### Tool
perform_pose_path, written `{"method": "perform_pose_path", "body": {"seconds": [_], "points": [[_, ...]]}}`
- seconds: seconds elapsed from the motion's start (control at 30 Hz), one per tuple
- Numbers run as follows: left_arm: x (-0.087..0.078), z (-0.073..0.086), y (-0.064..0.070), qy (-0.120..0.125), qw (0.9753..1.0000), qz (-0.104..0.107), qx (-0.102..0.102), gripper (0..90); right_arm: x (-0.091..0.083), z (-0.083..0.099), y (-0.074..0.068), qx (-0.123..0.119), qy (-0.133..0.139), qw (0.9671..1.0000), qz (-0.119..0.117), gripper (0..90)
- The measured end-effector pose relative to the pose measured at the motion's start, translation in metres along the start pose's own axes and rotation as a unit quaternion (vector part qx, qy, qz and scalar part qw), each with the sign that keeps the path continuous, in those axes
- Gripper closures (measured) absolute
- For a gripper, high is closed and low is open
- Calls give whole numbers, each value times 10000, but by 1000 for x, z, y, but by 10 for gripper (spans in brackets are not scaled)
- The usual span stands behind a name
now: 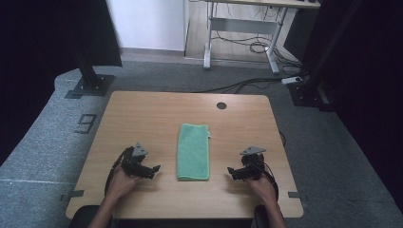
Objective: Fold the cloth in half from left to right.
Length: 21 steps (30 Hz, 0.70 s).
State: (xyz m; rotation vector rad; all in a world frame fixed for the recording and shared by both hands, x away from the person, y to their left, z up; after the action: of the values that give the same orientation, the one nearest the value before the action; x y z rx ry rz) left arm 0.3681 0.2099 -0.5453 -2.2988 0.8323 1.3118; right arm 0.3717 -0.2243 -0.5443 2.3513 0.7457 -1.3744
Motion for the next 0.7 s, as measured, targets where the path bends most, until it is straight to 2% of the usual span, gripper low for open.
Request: {"method": "perform_pose_path", "body": {"seconds": [0.23, 0.3, 0.4, 0.5, 0.7], "points": [[7, 6, 1, -166, 9999, -15, 24, 0, 9, 7, 2, 15, -96, 9999, 69, 0], [9, 6, 1, -215, 9998, 44, -8, 0, 12, 10, 6, 137, -57, 9999, -40, 0], [9, 6, 1, -250, 9996, 141, -22, 0, 13, 12, 8, 156, 31, 9999, -33, 0], [9, 6, 1, -251, 9996, 139, -23, 0, 15, 14, 7, 124, 208, 9997, -37, 0], [9, 6, 1, -255, 9996, 118, -76, 0, 15, 14, 7, 119, 211, 9997, -40, 0]]}}
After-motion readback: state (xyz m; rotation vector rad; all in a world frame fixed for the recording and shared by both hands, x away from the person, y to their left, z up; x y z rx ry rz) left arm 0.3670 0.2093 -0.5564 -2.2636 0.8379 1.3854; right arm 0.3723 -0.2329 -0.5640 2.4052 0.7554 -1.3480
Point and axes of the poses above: each handheld gripper's, and its own axes: x roughly forward along the jaws, z roughly out of its underside, y roughly to its right, the point moved 1 cm from there along x, roughly forward along the jaws, and after that the axes turned 14 degrees about -y, right-handed, at the moved point
